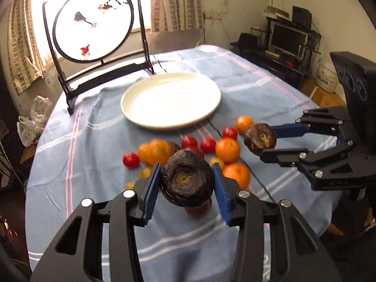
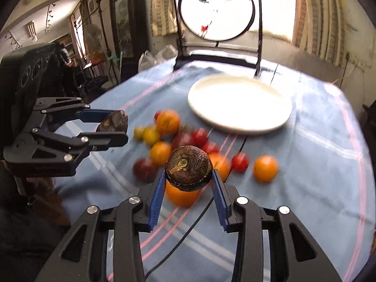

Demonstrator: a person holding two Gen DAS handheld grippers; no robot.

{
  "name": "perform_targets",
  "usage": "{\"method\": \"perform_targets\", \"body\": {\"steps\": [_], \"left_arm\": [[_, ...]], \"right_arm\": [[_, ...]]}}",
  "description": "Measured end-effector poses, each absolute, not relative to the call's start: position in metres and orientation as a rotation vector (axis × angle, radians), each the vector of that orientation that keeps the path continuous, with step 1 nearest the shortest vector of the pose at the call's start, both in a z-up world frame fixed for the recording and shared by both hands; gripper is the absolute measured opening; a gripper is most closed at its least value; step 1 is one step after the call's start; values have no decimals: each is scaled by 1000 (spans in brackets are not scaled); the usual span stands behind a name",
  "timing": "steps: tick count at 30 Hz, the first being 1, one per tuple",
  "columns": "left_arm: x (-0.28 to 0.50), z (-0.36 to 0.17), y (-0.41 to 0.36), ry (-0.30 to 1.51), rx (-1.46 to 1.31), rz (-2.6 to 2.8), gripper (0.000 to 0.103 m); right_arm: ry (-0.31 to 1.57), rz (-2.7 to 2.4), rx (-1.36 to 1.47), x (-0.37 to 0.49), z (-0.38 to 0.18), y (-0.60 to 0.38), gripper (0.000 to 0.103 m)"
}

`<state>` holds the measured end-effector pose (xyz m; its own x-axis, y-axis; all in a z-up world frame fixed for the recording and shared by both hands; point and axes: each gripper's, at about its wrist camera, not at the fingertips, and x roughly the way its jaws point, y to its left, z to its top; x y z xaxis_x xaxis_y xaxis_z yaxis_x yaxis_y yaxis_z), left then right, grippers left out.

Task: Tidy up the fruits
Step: 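Lower both dark brown fruits onto the white plate and open both tools, then grasp a large orange with the right tool while the left tool grasps a dark red plum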

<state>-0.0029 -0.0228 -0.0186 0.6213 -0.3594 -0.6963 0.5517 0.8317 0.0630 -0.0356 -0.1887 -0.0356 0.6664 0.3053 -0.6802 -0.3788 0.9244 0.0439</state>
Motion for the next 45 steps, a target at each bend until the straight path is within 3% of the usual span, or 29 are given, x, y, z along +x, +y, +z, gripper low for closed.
{"method": "perform_targets", "body": {"steps": [4,8,15,21,22,23,24,25,29,37,45], "left_arm": [[57,12,-48,687,246,-436,43],[118,10,-69,716,247,-354,43],[182,-43,-92,870,287,-292,43],[194,-67,-98,901,326,-286,44],[195,-67,-98,897,329,-281,47],[194,-67,-97,890,333,-275,59],[191,-65,-97,873,338,-275,69],[188,-63,-96,852,346,-271,72],[176,-55,-97,811,384,-257,74],[119,-33,-73,740,352,-288,77],[41,-31,-19,722,331,-338,87]], "right_arm": [[677,325,-89,10,-3,-201,40],[668,265,-67,63,8,-213,40],[769,215,-58,137,-26,-221,40],[824,197,-69,171,-52,-217,40],[832,197,-68,172,-54,-216,44],[835,200,-56,173,-54,-218,49],[827,195,-44,172,-52,-220,51],[816,190,-41,169,-50,-222,53],[801,183,-23,151,-37,-232,66],[770,291,-75,55,-27,-221,66],[875,432,-115,-26,-72,-192,66]]}}
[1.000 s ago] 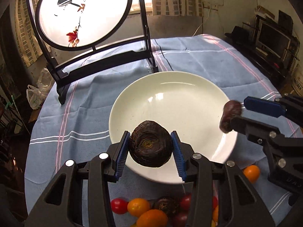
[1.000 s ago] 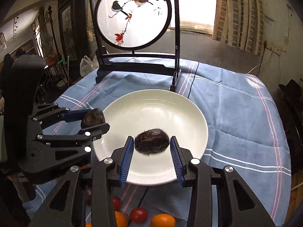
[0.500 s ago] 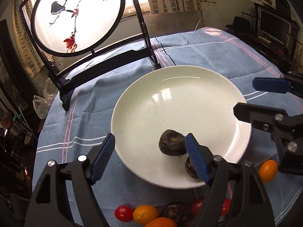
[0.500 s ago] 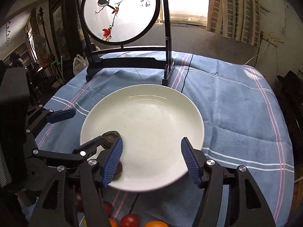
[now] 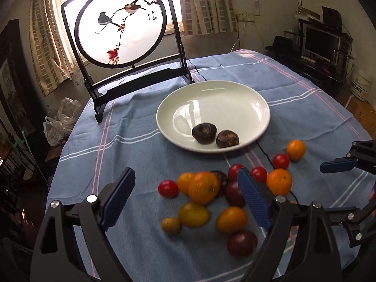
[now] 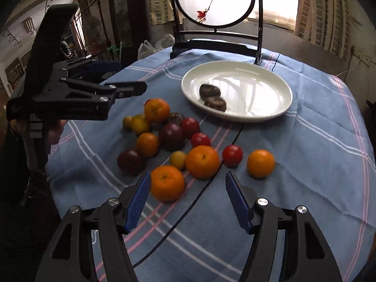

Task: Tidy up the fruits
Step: 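Grasp a large orange with the right tool while the left tool grasps a dark red plum, then lower the orange and the plum onto the white plate and open both tools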

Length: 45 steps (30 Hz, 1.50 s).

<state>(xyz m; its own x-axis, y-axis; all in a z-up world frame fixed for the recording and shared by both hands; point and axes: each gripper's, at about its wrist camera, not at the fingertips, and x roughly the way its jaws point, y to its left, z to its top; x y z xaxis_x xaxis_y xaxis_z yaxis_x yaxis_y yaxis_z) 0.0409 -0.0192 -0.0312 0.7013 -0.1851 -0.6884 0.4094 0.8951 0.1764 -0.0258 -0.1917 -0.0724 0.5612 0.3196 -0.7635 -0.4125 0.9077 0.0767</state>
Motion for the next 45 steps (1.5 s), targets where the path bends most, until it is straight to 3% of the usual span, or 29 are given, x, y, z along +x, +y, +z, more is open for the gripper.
{"method": "perform_targets", "body": {"steps": [8,9,10,19,20,23,29,34,45], "left_arm": [[1,-73,-3,845,327,-404,87],[-2,-78,-3,861,328,-417,87],[-5,-83,-4,871,327,-426,87],[-2,-105,-31,922,307,-497,82],[1,-107,-34,930,302,-499,75],[9,-115,-40,989,283,-517,38],[0,-106,-37,986,321,-521,38],[6,-70,-32,881,315,-495,38],[104,-2,-60,721,265,-351,38]], "right_arm": [[957,455,-114,-17,-109,-161,65],[961,457,-120,-15,-111,-159,59],[960,461,-126,-15,-113,-157,44],[936,417,-139,-30,-103,-178,44],[934,415,-136,-31,-103,-180,44],[936,411,-128,-29,-104,-184,44],[914,428,-127,-29,-96,-188,44],[865,427,-137,-24,-75,-190,44],[697,346,-152,39,-2,-201,44]]}}
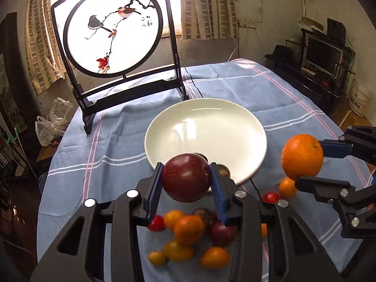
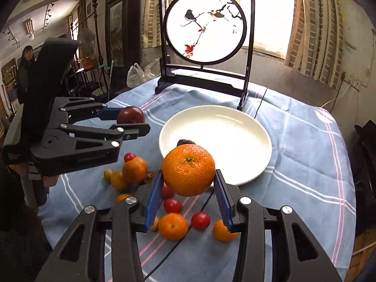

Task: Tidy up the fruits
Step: 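Lower the orange and the plum onto the white plate and open both tools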

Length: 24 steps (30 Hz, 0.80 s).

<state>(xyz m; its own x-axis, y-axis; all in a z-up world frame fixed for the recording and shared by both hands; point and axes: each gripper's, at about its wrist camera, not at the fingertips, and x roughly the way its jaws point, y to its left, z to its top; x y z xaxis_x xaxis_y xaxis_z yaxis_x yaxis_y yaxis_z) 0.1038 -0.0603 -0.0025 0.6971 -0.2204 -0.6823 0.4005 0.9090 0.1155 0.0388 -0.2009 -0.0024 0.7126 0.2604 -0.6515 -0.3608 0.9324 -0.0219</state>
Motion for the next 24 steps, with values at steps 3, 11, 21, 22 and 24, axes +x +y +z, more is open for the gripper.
{"method": "perform_targets", "body": {"steps": [3,11,21,22,24], "left_arm": [[133,-4,-71,724,266,-316,38],[186,-37,-83,787,281,-266,38],[213,-68,-90,835,304,-246,39],[215,-70,-90,840,306,-244,39],[218,-74,-91,849,310,-238,39]], "right_arm": [[684,311,-131,67,6,-209,44],[756,267,-88,134,-24,-217,44],[833,251,-82,175,-58,-212,44],[837,249,-86,177,-60,-211,44],[844,248,-85,182,-63,-211,45]]}}
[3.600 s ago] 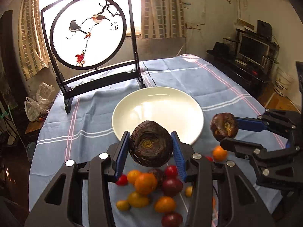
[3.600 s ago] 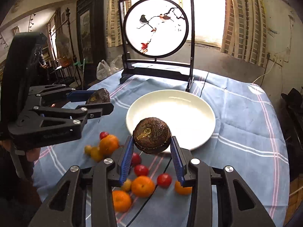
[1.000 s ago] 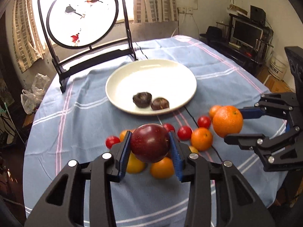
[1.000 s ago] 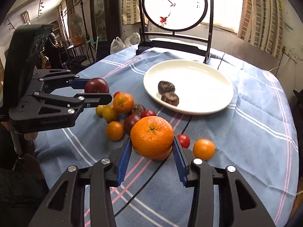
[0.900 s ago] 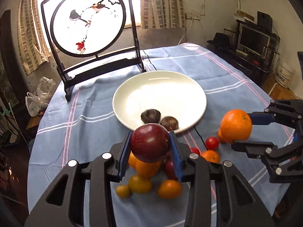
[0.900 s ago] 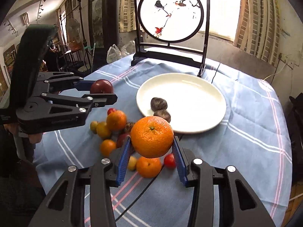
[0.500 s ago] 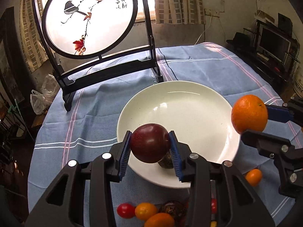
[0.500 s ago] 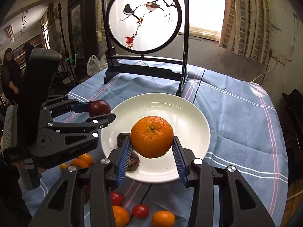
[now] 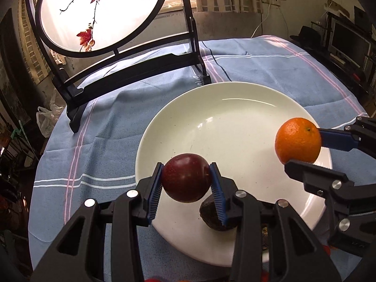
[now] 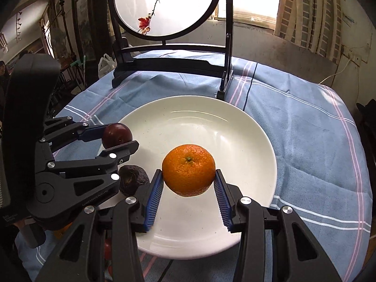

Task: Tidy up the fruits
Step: 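Lower the orange and the plum onto the white plate and open both tools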

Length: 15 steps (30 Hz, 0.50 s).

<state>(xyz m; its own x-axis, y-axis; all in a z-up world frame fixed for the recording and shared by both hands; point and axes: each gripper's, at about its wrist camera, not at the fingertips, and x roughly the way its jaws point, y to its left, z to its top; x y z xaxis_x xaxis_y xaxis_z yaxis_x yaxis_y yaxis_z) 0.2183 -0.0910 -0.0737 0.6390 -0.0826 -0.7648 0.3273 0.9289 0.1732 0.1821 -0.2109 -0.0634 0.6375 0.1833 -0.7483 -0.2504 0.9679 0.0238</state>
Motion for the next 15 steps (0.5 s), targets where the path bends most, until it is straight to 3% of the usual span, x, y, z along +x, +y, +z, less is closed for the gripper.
{"method": "perform_targets", "body": {"steps": [8,11,15], "left_arm": [[224,-77,-92,856,312,-224,41],[221,-71,-91,823,318,-209,65],[216,-64,-89,810,317,-212,65]], "right_arm": [[862,242,-80,194,-72,-212,49],[831,226,-64,192,-67,-215,58],[811,229,-52,183,-55,-221,59]]}}
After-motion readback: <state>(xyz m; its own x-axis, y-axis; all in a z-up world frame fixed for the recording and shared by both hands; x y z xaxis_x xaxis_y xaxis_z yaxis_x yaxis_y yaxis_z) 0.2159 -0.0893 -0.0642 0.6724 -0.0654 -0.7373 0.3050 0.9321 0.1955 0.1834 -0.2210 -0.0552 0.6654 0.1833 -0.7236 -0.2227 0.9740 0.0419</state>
